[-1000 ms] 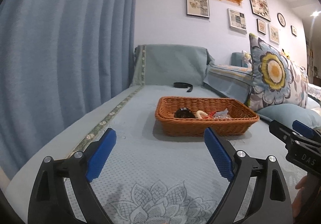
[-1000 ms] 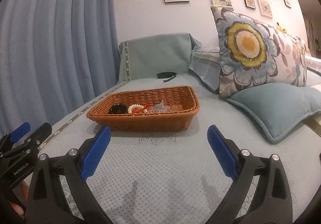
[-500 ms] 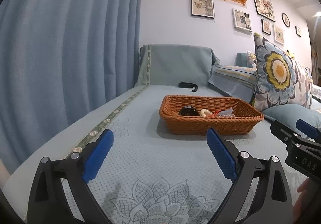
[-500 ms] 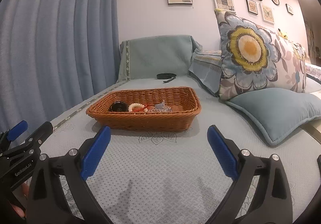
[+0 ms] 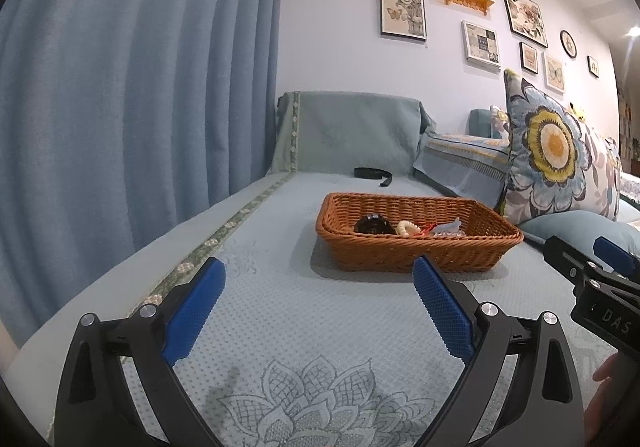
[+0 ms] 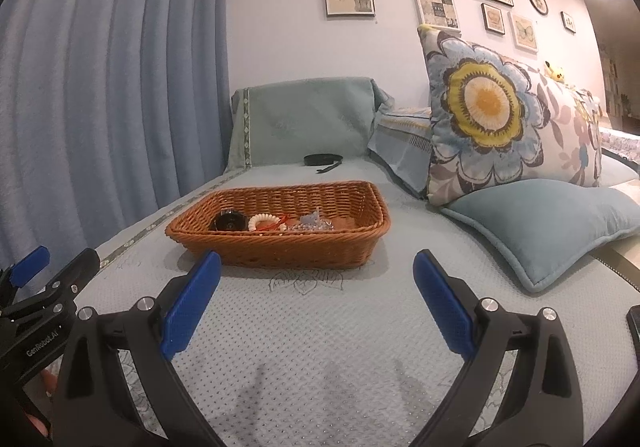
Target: Organize jewelry
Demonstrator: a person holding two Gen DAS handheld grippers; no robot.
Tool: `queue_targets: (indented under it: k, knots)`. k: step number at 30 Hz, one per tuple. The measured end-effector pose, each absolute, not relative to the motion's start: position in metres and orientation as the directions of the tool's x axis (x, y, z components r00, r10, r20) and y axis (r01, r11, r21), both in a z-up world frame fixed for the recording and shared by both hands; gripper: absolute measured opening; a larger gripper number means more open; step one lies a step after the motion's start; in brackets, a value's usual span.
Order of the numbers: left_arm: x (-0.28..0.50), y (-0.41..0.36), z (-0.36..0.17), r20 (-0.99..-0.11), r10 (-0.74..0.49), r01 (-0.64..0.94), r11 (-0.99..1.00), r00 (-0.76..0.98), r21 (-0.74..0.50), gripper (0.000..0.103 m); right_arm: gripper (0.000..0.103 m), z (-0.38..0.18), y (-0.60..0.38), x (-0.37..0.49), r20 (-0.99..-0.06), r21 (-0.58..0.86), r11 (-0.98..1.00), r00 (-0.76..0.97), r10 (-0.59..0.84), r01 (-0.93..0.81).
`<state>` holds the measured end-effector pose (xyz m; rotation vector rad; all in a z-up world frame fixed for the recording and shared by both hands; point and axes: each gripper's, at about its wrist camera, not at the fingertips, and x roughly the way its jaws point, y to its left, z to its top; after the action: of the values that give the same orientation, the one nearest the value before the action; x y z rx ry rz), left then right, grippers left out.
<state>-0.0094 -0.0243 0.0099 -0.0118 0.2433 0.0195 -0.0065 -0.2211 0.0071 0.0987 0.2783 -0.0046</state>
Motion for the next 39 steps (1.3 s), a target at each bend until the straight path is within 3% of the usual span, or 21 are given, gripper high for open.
queue_targets:
  k: [39]
  knots:
    - [-0.0075,-0.0259,0.0099,-0.254,0.019,-0.021,1.000,0.967,-0.007,0.094,0.092,0.0066,-0.2198,-0.0039,-0.279,0.099,0.995,0.960,0.013,0.016]
